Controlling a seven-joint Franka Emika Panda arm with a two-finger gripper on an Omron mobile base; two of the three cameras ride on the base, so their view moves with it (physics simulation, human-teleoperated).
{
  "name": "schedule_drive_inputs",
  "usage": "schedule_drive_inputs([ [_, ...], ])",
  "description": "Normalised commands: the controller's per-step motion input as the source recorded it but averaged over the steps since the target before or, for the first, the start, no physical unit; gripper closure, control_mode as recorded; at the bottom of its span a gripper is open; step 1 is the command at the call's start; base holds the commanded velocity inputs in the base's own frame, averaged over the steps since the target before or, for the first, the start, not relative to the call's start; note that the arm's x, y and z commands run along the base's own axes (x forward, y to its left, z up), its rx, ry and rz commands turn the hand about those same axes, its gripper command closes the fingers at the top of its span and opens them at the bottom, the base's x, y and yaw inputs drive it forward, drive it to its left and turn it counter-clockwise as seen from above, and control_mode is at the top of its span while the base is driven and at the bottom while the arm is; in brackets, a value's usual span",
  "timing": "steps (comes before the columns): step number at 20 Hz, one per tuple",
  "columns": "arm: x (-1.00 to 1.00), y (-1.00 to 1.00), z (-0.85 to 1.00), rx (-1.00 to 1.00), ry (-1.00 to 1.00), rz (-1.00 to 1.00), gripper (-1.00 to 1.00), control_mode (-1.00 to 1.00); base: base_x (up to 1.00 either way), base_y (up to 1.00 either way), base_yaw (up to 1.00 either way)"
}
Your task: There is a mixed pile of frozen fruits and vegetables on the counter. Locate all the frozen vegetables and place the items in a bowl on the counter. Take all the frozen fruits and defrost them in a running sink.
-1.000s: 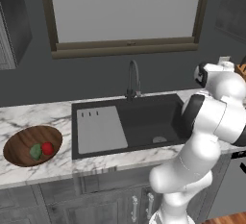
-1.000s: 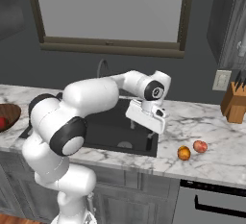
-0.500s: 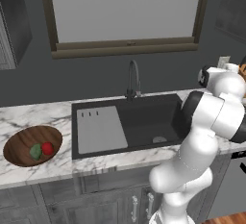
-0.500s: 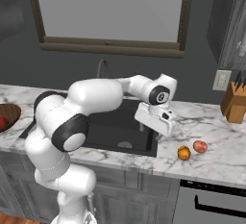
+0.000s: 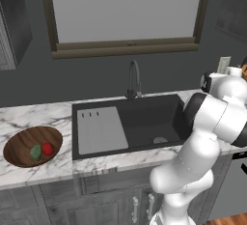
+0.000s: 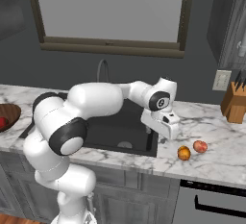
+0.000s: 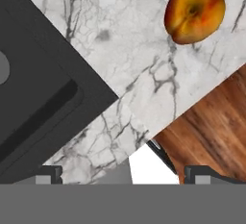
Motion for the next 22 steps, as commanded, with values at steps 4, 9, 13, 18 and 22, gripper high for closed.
schedule_drive_inputs([
  [4, 0.05, -0.16, 0.0, -0.15, 0.0, -0.14, -1.0, -1.0, 0.0, 0.0, 0.0],
  [9, 0.07, -0.2, 0.0, -0.13, 0.02, -0.14, -1.0, -1.0, 0.0, 0.0, 0.0],
  [13, 0.07, -0.28, -0.09, -0.09, 0.03, -0.12, -1.0, -1.0, 0.0, 0.0, 0.0],
  [18, 0.19, -0.34, -0.18, -0.05, 0.09, -0.08, -1.0, -1.0, 0.0, 0.0, 0.0],
  [22, 0.23, -0.43, -0.19, -0.01, 0.14, -0.03, -1.0, -1.0, 0.0, 0.0, 0.0],
])
